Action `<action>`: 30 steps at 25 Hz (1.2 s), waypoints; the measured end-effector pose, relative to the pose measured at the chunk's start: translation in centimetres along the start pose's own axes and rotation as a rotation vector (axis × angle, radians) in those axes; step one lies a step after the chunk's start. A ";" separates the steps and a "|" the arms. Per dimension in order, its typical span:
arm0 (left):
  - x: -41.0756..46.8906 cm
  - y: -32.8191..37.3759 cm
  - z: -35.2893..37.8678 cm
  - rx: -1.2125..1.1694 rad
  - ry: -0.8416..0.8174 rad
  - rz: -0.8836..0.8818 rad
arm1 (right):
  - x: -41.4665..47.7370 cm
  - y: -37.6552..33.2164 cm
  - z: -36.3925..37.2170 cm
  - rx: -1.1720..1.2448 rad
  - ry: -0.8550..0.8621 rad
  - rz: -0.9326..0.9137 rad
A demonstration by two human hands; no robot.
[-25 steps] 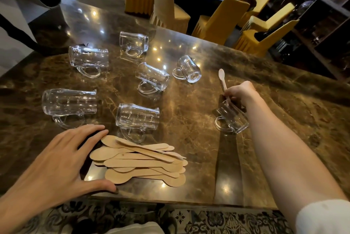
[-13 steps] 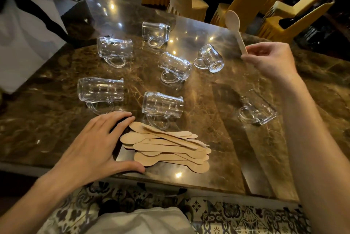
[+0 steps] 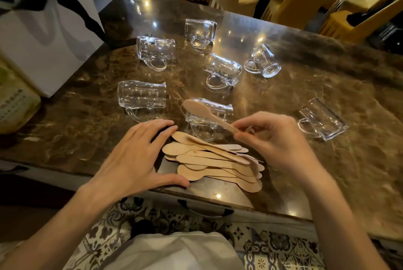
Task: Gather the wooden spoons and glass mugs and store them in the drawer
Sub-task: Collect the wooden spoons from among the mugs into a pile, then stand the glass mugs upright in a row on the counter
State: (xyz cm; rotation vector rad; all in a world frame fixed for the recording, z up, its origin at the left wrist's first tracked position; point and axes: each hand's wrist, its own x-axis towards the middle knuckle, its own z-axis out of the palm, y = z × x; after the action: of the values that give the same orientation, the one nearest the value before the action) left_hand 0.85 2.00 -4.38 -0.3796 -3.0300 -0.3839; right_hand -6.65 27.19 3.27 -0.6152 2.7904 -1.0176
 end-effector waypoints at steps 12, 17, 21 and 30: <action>-0.8 -0.2 -0.1 0.001 0.011 0.000 | -2.3 0.0 2.7 0.034 -0.190 0.060; -0.9 -0.3 0.0 0.004 0.020 -0.013 | -2.2 0.0 3.0 -0.047 -0.161 0.043; -0.9 -0.4 0.2 -0.007 0.028 0.000 | -2.2 -0.1 2.9 -0.105 -0.171 0.030; -1.2 -2.1 -1.7 -0.529 0.326 -0.126 | 2.2 -1.0 2.1 -0.111 -0.017 -0.089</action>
State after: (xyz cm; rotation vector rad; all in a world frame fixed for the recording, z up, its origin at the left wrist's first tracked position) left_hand 1.50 -0.69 -3.36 -0.1276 -2.6026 -1.1386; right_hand -7.84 24.34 2.42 -0.7640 2.8432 -0.8721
